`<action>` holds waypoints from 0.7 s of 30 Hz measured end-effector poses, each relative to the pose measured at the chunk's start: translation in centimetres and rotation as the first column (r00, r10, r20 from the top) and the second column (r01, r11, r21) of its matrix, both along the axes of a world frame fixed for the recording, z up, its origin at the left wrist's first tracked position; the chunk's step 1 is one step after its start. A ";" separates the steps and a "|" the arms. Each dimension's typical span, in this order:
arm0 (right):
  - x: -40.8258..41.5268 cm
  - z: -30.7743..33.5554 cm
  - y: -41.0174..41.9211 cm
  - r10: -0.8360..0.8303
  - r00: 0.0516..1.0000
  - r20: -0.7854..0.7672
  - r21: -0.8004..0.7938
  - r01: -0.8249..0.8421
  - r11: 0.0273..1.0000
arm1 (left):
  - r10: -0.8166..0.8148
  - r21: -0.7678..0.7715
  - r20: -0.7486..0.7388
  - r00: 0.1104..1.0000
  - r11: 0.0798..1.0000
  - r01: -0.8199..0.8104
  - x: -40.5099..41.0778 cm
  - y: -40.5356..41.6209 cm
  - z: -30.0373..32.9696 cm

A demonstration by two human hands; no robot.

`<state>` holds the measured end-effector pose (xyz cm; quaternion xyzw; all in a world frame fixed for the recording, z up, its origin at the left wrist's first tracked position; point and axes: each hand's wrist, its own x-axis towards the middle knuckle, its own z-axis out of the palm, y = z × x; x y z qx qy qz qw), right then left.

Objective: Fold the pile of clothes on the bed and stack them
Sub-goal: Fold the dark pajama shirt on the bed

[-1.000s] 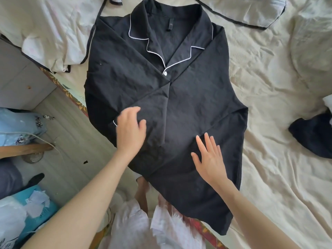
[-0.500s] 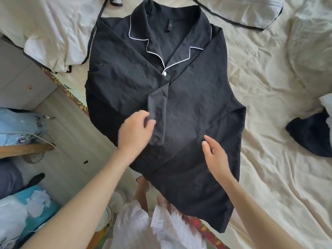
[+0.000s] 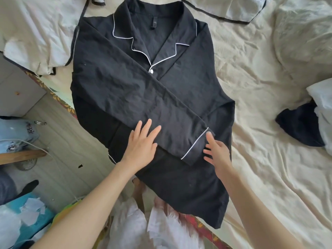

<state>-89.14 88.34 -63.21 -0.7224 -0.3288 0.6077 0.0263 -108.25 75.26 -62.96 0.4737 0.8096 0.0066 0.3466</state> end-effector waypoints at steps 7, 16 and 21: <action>-1.3 -0.9 0.8 -0.158 0.985 0.071 -0.111 0.165 0.980 | -0.288 -0.079 0.015 0.957 0.954 0.288 5.6 -0.5 -1.2; 2.0 -0.4 -0.7 -0.106 0.968 0.227 0.034 0.101 0.994 | -0.184 0.174 0.161 0.970 0.972 0.156 5.0 -1.4 -0.5; -1.0 1.8 -0.2 0.202 0.849 0.489 0.291 -0.376 0.880 | 0.246 0.228 0.325 0.913 0.917 -0.328 0.1 -1.9 0.7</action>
